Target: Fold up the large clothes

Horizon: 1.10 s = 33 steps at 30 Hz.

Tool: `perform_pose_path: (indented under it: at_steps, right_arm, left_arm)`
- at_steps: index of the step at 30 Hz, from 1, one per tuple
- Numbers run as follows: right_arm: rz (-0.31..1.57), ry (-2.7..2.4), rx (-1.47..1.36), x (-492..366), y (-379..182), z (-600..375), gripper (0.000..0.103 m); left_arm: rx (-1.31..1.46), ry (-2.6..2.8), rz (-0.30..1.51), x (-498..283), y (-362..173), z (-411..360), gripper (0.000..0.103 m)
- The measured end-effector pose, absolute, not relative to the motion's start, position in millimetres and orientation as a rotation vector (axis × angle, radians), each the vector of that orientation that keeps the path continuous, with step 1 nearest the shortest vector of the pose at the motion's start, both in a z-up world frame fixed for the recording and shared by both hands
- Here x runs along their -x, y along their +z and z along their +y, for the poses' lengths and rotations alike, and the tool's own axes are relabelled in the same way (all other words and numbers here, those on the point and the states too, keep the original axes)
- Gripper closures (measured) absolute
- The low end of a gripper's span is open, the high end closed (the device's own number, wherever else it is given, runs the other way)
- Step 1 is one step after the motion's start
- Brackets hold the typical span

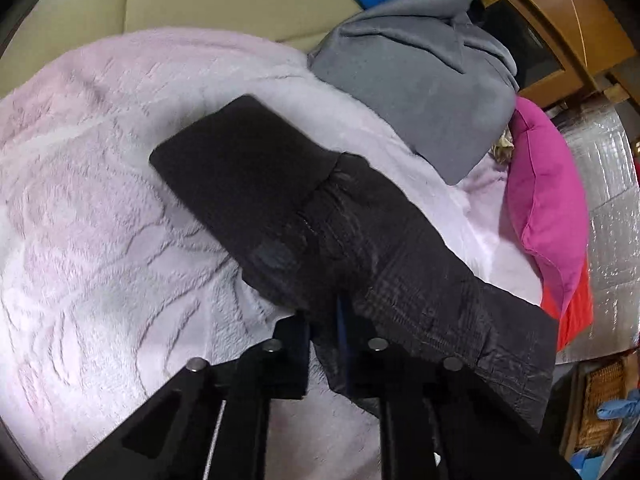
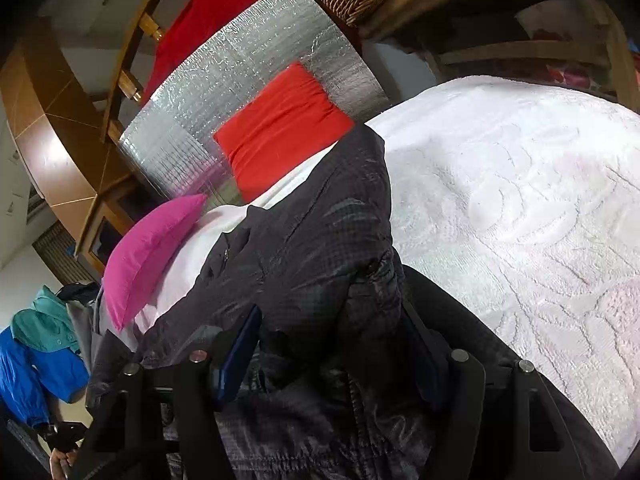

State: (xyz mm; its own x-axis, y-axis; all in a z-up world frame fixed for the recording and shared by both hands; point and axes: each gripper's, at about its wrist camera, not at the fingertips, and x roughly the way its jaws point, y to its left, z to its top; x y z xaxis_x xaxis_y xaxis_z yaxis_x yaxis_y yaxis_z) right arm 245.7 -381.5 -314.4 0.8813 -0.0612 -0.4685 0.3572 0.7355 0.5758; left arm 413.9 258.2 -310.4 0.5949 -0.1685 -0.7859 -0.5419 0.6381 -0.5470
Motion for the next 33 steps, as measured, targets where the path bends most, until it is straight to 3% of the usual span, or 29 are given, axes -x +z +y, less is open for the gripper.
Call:
perform_pose_path:
  at_steps: [8, 16, 27, 32, 33]
  right_arm:
    - [0.405, -0.207, -0.771, -240.9, -318.3, -390.9, 0.030]
    - [0.330, -0.175, -0.775, -221.3, -296.1, -391.8, 0.028]
    - [0.276, -0.181, -0.713, -168.8, -255.6, -418.8, 0.024]
    - [0.292, -0.214, -0.725, -160.2, -258.8, -429.5, 0.024]
    - [0.299, -0.216, -0.730, -161.0, -259.5, -430.3, 0.024]
  left_arm:
    - [0.528, 0.129, 0.817, -417.0, -202.3, 188.6, 0.098]
    - [0.138, -0.166, 0.743, -397.1, -85.2, 9.9, 0.098]
    - [-0.108, -0.528, 0.789, -377.3, -51.8, -208.2, 0.096]
    - [-0.182, -0.595, 0.856, -362.9, -71.3, -227.5, 0.084]
    - [-0.182, -0.596, 0.844, -359.5, -72.6, -219.9, 0.073]
